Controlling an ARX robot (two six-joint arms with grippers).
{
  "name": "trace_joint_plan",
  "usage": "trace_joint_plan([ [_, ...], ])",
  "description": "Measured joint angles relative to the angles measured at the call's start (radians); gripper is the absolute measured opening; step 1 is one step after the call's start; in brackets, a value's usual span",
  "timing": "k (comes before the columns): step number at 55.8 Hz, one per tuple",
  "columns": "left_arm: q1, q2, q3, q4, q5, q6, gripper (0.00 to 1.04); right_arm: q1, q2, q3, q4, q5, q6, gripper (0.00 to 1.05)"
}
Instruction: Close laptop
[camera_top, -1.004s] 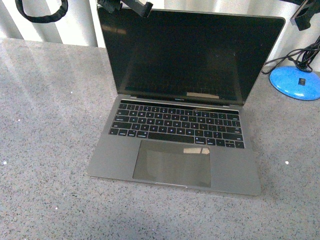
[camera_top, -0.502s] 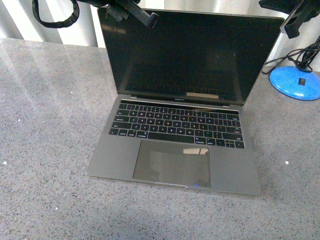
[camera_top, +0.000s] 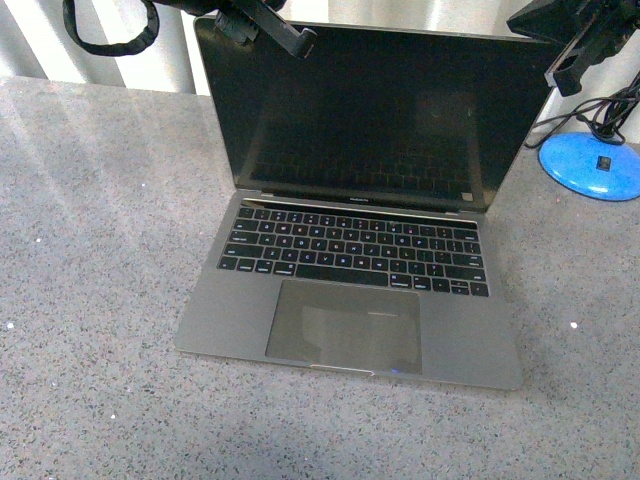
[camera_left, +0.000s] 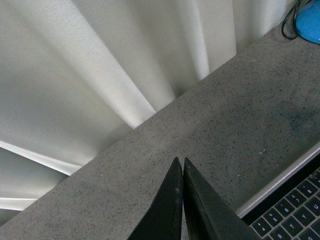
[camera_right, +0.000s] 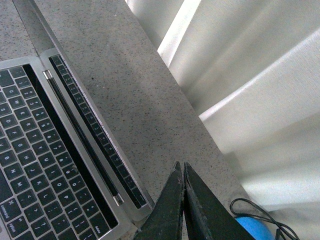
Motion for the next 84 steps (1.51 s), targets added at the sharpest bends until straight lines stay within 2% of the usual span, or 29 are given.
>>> trace_joint_plan([
  [19, -0.003, -0.053, -0.068, -0.047, 0.041, 0.016, 0.04, 0.011, -0.058, -0.108, 0.043, 0.004, 0.054, 0.01],
  [40, -0.026, -0.06, -0.158, -0.05, 0.044, 0.024, 0.04, 0.002, -0.085, -0.209, 0.068, 0.003, 0.144, 0.01],
  [62, -0.025, -0.103, -0.22, -0.052, 0.051, 0.026, 0.04, 0.049, -0.127, -0.296, 0.092, 0.014, 0.235, 0.01],
  [84, -0.026, -0.111, -0.243, -0.06, 0.075, 0.025, 0.04, 0.064, -0.136, -0.339, 0.115, 0.019, 0.258, 0.01],
])
